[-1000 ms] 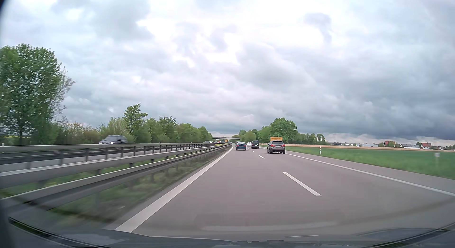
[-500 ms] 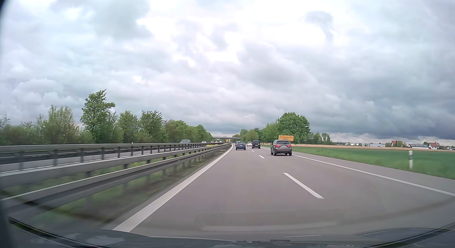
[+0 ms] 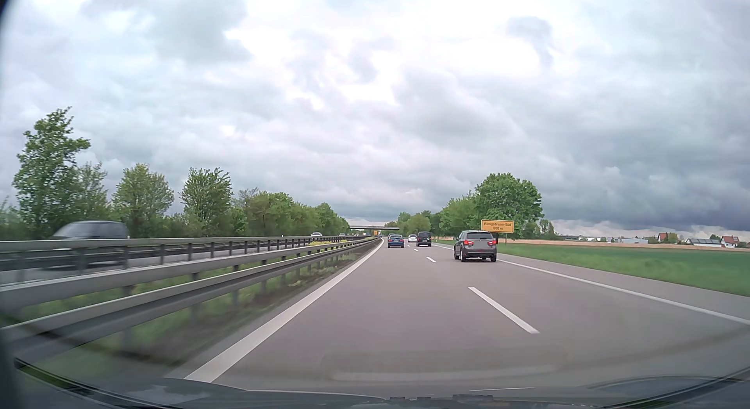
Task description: Follow the waypoints while adhering to traffic rules and regulations
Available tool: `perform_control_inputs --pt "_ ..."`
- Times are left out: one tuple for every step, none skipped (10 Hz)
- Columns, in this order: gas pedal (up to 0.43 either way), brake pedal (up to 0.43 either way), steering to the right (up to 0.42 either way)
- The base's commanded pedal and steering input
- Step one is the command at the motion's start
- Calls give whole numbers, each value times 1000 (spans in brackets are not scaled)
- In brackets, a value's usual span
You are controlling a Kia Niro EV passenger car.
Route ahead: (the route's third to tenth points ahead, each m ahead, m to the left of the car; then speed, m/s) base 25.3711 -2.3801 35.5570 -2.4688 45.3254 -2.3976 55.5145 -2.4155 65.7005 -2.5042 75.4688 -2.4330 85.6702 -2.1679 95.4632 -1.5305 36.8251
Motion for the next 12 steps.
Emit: perform_control_inputs --pt "370 12 -3" --pt "370 12 -3" --pt "370 12 -4" --pt "370 12 -3" --pt "370 12 -3" --pt "370 12 -3" --pt "370 12 -3" --pt "370 12 -3" --pt "370 12 -3" --pt "378 12 -3" --pt "429 12 -3" --pt "449 12 -3"
